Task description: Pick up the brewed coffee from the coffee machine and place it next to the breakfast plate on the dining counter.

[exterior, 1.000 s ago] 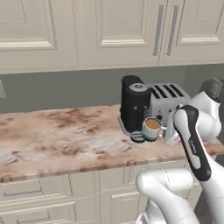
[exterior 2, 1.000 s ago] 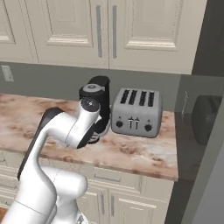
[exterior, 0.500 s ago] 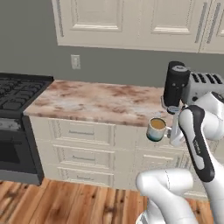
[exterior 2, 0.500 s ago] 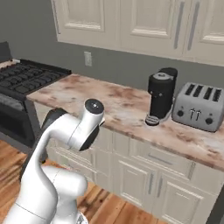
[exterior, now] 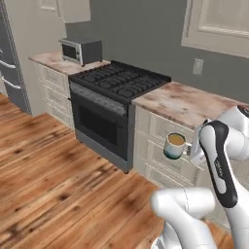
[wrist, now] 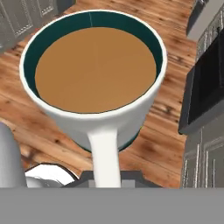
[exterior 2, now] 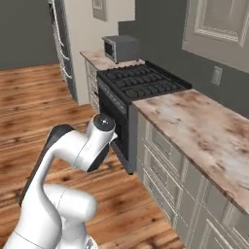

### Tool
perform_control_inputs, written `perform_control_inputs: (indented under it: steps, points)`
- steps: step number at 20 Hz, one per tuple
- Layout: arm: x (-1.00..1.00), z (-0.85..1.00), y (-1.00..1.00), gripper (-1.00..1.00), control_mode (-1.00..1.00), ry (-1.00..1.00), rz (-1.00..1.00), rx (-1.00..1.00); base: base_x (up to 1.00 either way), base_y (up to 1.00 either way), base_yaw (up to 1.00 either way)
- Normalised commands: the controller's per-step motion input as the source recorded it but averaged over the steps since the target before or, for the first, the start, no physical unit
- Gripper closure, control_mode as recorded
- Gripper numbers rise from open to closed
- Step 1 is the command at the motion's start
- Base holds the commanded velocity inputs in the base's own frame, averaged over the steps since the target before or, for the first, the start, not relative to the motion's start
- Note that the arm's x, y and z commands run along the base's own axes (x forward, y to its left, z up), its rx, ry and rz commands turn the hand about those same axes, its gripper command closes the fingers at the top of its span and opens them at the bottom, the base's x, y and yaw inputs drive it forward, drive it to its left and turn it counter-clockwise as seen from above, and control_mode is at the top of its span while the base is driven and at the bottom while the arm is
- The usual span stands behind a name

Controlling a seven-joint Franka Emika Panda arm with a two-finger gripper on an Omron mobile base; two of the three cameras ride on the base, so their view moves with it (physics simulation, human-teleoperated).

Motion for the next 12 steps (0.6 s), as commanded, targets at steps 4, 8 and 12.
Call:
perform_control_inputs:
  steps: [4, 8, 12]
  points:
    - [0.00, 0.00, 0.00, 1.00, 1.00, 0.00, 0.00, 0.00, 0.26, 0.00, 0.84]
    - [0.00, 0.00, 0.00, 1.00, 1.00, 0.00, 0.00, 0.00, 0.42, -0.10, 0.84]
    - [0.00, 0.00, 0.00, 1.00, 1.00, 0.00, 0.00, 0.00, 0.60, -0.13, 0.78]
